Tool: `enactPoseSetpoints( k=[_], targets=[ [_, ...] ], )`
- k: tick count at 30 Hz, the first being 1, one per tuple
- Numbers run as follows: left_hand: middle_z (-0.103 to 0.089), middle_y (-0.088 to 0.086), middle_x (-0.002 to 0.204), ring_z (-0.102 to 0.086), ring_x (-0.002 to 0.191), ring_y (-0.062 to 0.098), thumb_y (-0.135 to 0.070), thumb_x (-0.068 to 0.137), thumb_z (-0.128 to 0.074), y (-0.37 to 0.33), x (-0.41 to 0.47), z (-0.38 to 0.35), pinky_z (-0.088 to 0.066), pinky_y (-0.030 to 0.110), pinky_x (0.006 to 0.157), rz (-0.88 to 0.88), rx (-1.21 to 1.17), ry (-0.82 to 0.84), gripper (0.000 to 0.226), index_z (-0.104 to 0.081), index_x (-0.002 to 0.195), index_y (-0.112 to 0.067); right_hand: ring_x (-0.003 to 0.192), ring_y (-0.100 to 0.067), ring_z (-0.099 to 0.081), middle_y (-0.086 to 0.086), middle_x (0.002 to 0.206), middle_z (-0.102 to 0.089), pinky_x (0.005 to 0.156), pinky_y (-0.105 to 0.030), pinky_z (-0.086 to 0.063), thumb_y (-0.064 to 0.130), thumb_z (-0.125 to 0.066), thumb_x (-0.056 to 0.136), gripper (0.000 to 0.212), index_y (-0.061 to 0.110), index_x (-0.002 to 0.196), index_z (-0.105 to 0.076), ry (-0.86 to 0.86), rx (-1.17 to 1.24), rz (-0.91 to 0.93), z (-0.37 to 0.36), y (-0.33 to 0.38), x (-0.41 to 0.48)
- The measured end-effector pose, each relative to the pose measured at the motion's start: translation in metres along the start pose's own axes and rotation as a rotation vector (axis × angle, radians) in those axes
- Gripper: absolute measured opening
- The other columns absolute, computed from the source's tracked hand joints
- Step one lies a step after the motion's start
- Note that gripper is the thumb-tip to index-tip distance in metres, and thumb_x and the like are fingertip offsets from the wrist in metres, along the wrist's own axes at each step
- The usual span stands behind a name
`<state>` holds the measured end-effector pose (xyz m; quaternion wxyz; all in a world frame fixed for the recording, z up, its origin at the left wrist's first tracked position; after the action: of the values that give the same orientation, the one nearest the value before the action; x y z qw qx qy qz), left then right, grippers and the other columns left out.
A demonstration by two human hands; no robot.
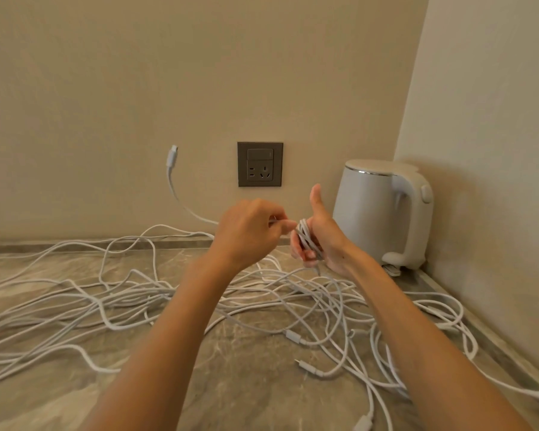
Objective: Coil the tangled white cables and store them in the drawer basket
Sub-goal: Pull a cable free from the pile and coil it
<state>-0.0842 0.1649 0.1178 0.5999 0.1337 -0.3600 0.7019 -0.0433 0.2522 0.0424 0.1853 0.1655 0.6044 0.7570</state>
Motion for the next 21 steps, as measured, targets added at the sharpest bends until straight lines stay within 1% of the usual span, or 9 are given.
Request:
enactPoseSetpoints(
  k=[4,7,10,12,14,16,18,19,21],
  targets=[
    [-0.069,0.003,0.079,-0.054,0.068,0.015,-0.035,0.085,-0.062,0.005,0.0,0.004,-0.038,0.025,0.062,0.011,-0.031,-0.044,0.024,-0.073,0.086,-0.013,0.035,-0.012,-0.032,-0.007,0.042,-0.04,0.035,-0.018,-0.027,0.076,0.009,0.079,0.093,0.004,0.049,-0.043,0.131,0.079,-0.044,-0.012,-0.003,-0.002],
    [-0.062,-0.001,0.069,-0.05,0.063,0.012,-0.035,0.086,-0.061,0.006,0.0,0.006,-0.035,0.023,0.057,0.005,-0.021,-0.053,0.025,-0.072,0.083,-0.013,0.033,-0.011,-0.032,-0.005,0.04,-0.039,0.031,-0.016,-0.026,0.078,0.006,0.078,0.092,0.006,0.044,-0.04,0.233,0.193,-0.078,-0.022,-0.007,-0.003],
    [-0.053,-0.01,0.058,-0.044,0.055,0.007,-0.034,0.088,-0.058,0.007,-0.001,0.007,-0.03,0.021,0.052,0.008,-0.02,-0.055,0.026,-0.071,0.08,-0.013,0.028,-0.008,-0.032,-0.004,0.036,-0.037,0.027,-0.013,-0.025,0.079,0.002,0.079,0.091,0.008,0.039,-0.041,0.373,0.39,-0.074,-0.035,-0.002,-0.008],
    [-0.041,-0.018,0.051,-0.039,0.049,0.004,-0.032,0.09,-0.056,0.009,0.0,0.007,-0.027,0.025,0.052,0.032,-0.035,-0.064,0.026,-0.07,0.079,-0.013,0.025,-0.007,-0.033,-0.004,0.035,-0.04,0.026,-0.012,-0.027,0.079,-0.002,0.079,0.093,0.007,0.04,-0.045,0.501,0.545,-0.064,-0.044,0.006,-0.013],
    [-0.04,-0.013,0.05,-0.038,0.049,0.007,-0.028,0.092,-0.054,0.01,0.0,0.005,-0.026,0.027,0.056,0.059,-0.058,-0.054,0.026,-0.068,0.076,-0.013,0.026,-0.006,-0.036,-0.004,0.038,-0.047,0.027,-0.011,-0.03,0.08,-0.002,0.079,0.096,0.007,0.043,-0.052,0.656,0.667,-0.041,-0.055,0.015,-0.017],
    [-0.049,0.002,0.054,-0.042,0.054,0.016,-0.024,0.093,-0.052,0.01,0.001,0.0,-0.03,0.032,0.058,0.067,-0.12,-0.024,0.03,-0.061,0.068,-0.009,0.028,-0.01,-0.035,-0.007,0.043,-0.055,0.03,-0.013,-0.033,0.079,-0.006,0.079,0.097,0.003,0.048,-0.057,0.802,0.799,-0.007,-0.062,0.024,-0.022],
    [-0.055,0.015,0.06,-0.045,0.059,0.02,-0.021,0.094,-0.05,0.011,0.002,-0.006,-0.037,0.035,0.059,0.088,-0.22,0.021,0.037,-0.058,0.065,0.001,0.031,-0.014,-0.031,-0.012,0.048,-0.058,0.033,-0.017,-0.033,0.078,-0.014,0.08,0.092,0.002,0.051,-0.057,0.867,0.934,0.0,-0.066,0.03,-0.024],
    [-0.054,0.012,0.056,-0.045,0.056,0.016,-0.02,0.094,-0.049,0.012,0.002,-0.009,-0.038,0.032,0.057,0.109,-0.301,0.046,0.038,-0.059,0.066,0.004,0.03,-0.014,-0.027,-0.014,0.05,-0.059,0.033,-0.018,-0.032,0.078,-0.017,0.08,0.087,0.004,0.051,-0.054,0.892,0.989,-0.005,-0.067,0.032,-0.026],
    [-0.047,-0.006,0.043,-0.039,0.043,0.004,-0.018,0.095,-0.047,0.015,0.0,-0.016,-0.034,0.02,0.047,0.164,-0.465,0.102,0.04,-0.062,0.07,0.009,0.029,-0.013,-0.02,-0.019,0.054,-0.061,0.032,-0.019,-0.027,0.075,-0.023,0.08,0.077,0.008,0.052,-0.047,0.917,1.068,-0.026,-0.07,0.036,-0.031]
  ],
)
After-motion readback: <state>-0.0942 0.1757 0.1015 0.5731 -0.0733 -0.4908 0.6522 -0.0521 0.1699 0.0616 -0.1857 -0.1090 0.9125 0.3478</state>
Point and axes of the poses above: each hand's wrist, its own x-axis towards the middle knuckle, its own z-axis out of the back of the hand, y = z × x, the point moved 9 cm from there along x, towards the middle knuckle
